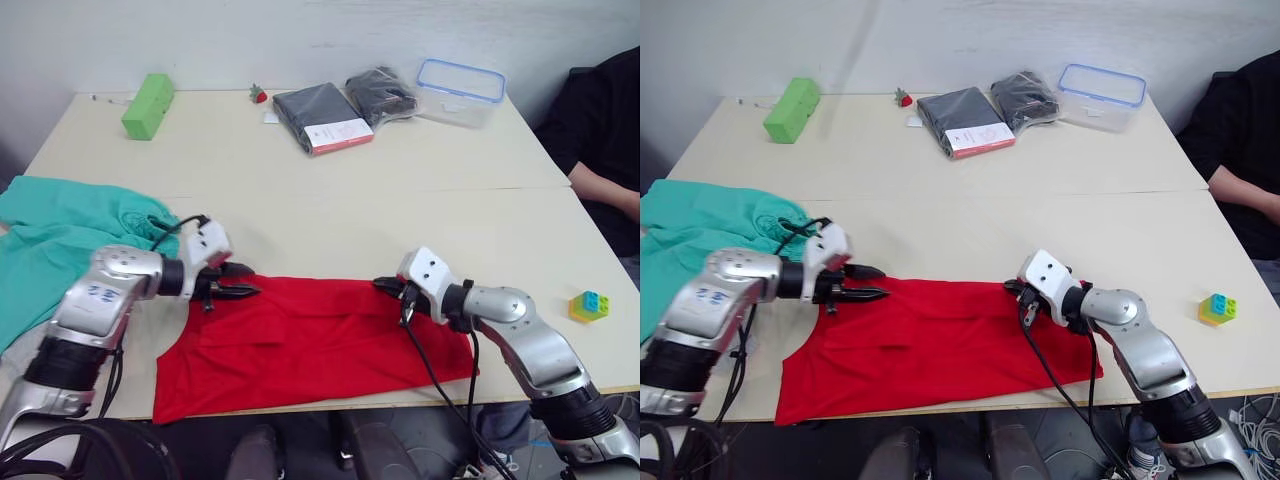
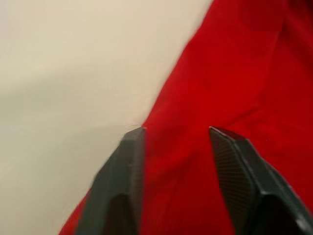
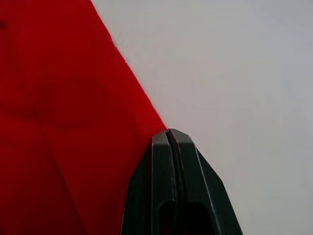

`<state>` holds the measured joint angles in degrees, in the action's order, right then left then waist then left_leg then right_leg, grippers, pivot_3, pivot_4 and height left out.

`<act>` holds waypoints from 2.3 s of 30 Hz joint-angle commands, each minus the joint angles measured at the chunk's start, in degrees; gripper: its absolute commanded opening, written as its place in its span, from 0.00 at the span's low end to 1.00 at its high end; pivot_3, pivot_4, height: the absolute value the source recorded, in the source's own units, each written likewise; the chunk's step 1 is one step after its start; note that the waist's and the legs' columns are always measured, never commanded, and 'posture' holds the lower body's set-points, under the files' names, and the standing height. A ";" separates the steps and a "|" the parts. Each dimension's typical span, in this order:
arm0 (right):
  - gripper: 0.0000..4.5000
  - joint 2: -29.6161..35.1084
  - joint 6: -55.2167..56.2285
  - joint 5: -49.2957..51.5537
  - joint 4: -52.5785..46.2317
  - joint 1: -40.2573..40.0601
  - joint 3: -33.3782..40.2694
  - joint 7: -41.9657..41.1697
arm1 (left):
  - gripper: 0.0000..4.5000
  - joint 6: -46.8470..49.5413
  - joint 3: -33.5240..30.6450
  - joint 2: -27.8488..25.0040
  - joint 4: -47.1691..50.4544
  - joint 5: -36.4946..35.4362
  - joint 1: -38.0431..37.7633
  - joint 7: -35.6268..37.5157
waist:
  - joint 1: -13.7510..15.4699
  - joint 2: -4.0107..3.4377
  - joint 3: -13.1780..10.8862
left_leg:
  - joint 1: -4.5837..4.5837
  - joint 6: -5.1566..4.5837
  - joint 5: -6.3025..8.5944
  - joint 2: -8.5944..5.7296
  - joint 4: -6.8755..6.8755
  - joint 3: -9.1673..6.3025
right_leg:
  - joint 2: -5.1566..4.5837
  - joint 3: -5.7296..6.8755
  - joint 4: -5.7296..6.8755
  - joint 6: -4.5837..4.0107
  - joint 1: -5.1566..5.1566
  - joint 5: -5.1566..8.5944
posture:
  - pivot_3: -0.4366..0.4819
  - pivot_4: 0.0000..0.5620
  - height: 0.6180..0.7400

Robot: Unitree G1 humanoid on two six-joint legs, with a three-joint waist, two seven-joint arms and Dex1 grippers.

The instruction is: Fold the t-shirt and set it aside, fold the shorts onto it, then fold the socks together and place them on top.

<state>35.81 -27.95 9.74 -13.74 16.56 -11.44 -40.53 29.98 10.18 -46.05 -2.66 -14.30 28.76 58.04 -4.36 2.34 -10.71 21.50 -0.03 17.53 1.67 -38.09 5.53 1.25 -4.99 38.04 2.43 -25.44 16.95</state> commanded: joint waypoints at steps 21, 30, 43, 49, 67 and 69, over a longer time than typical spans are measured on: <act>0.00 1.63 -11.45 8.53 -5.76 -7.68 24.60 7.41 | 0.27 -4.63 -2.07 0.66 -2.67 7.29 -4.28 -2.03 | -0.47 0.40 0.61 | -1.37 -0.11 -0.01 0.07 0.29 -0.05 | 0.05 -0.03 -0.33 -0.11 1.56 0.09 | 0.48 0.27 1.00; 0.00 -1.78 -10.37 4.31 -3.41 -7.37 15.60 9.68 | 0.27 -4.54 -1.35 2.31 -3.17 8.41 -1.82 -1.83 | 0.15 0.38 0.62 | -0.79 -0.09 0.05 -0.01 0.38 -0.10 | -0.02 -0.03 -0.39 0.09 0.90 0.08 | 0.48 0.27 1.00; 0.00 0.45 -4.25 -1.17 6.10 -11.06 22.96 16.86 | 0.27 -5.70 -2.43 1.37 -4.15 8.74 -2.11 -1.26 | 1.24 0.56 0.75 | -0.84 -0.07 0.11 -0.01 0.53 -0.10 | -0.04 0.00 -0.57 0.08 0.95 0.08 | 0.48 0.27 1.00; 0.00 -1.77 -4.52 7.23 -2.55 -12.66 26.35 11.57 | 0.27 -5.76 -2.37 1.57 -3.95 8.79 -2.09 -1.28 | 0.91 0.36 0.70 | -0.89 -0.05 0.10 -0.01 0.81 -0.05 | -0.04 -0.01 -0.57 0.06 0.89 0.10 | 0.48 0.27 1.00; 0.00 -4.02 -10.20 3.39 0.82 -14.23 19.18 16.20 | 0.27 -5.47 -2.50 1.61 -3.32 8.84 -1.83 -1.35 | 0.98 0.49 0.78 | -0.97 -0.02 0.08 0.00 0.86 -0.06 | -0.03 -0.01 -0.60 0.02 0.93 0.12 | 0.48 0.27 1.00; 0.00 -3.60 -11.34 3.54 1.52 -14.88 20.72 16.81 | 0.27 -5.29 -2.71 1.37 -3.06 8.78 -2.12 -1.37 | 1.00 0.52 0.80 | -0.96 -0.02 0.08 0.00 0.87 -0.06 | -0.04 -0.01 -0.62 0.02 0.94 0.12 | 0.48 0.27 1.00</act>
<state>31.87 -36.49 14.09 -15.21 3.34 7.39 -25.44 24.22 7.68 -43.98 -5.65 -6.27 27.00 56.77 -3.36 2.86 -9.91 20.54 -0.05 17.61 1.67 -37.22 5.47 1.21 -5.00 37.41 2.45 -24.50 17.07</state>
